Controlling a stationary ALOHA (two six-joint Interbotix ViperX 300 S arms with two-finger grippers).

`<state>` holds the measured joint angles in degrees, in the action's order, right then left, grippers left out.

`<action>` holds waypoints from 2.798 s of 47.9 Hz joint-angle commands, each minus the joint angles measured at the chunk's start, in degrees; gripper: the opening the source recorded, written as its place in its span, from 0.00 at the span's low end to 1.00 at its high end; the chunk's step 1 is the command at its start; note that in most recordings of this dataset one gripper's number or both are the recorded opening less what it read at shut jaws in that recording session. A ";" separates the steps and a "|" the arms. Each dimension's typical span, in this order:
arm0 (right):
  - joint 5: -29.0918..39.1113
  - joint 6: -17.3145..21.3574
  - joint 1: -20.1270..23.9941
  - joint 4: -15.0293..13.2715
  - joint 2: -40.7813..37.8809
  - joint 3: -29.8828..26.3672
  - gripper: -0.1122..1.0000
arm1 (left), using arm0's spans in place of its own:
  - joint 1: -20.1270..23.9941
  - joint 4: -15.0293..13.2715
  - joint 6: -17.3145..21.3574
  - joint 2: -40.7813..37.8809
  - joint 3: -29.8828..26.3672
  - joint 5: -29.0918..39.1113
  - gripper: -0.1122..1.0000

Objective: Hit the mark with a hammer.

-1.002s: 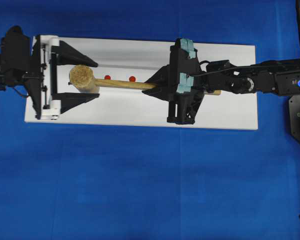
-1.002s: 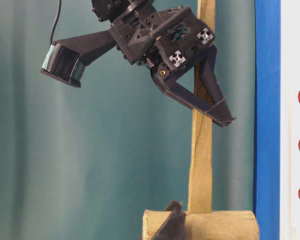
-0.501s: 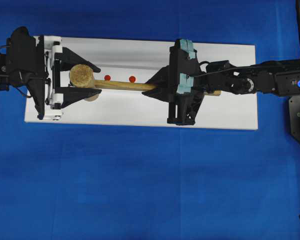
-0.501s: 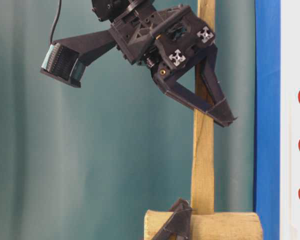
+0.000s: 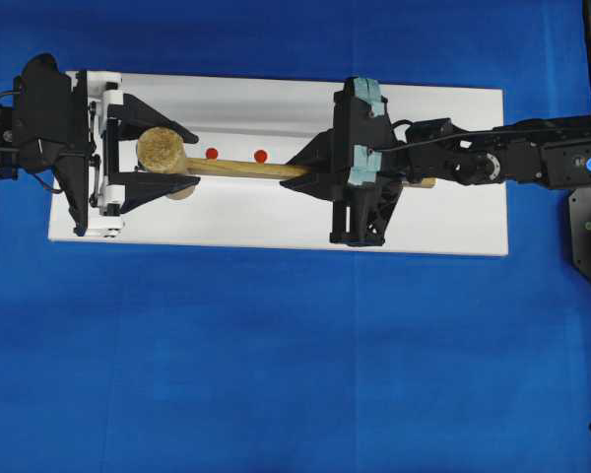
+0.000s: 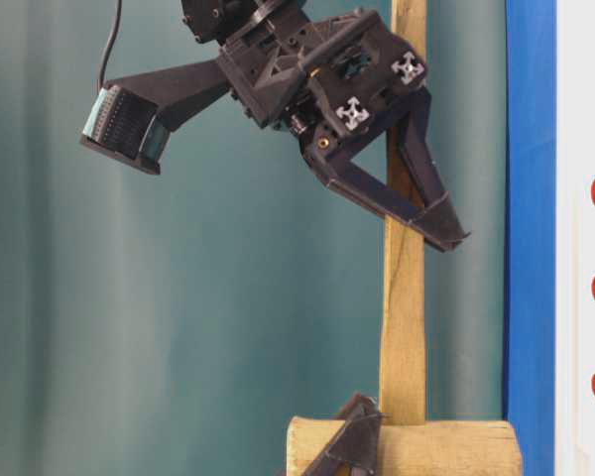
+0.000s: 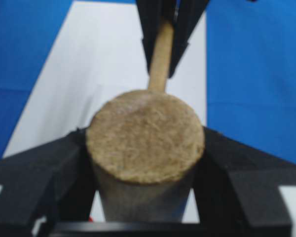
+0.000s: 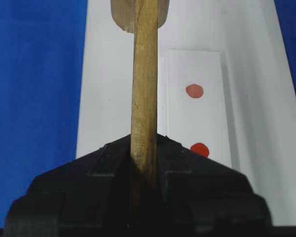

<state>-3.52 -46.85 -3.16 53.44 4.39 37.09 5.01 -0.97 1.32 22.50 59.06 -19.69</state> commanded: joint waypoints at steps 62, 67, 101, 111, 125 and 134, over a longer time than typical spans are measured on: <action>-3.78 -8.00 0.88 -3.87 -0.53 -0.18 0.90 | -0.88 -0.09 -63.19 0.62 -3.69 9.23 0.51; -4.92 -8.61 0.88 -3.87 -2.90 -0.88 0.90 | -1.41 -0.09 -63.37 0.70 -4.04 9.23 0.51; -5.45 -9.05 0.88 -4.39 -3.78 -1.05 0.18 | -2.37 -0.09 -64.25 -0.09 -5.36 9.32 0.51; -5.45 -8.88 0.97 -4.31 -3.69 -1.05 0.18 | -2.37 -0.09 -64.34 -0.70 -5.89 9.49 0.51; -5.54 -8.26 0.97 -4.04 -3.69 -1.05 0.18 | -2.29 -0.09 -65.39 -0.70 -5.98 10.90 0.52; -5.54 -8.26 1.05 -3.25 -3.60 -1.14 0.18 | -2.29 -0.09 -65.30 -0.70 -5.89 11.69 0.85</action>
<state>-8.61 -55.55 -1.85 49.75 -0.09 37.35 2.81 -1.14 -64.16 21.45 54.67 -8.00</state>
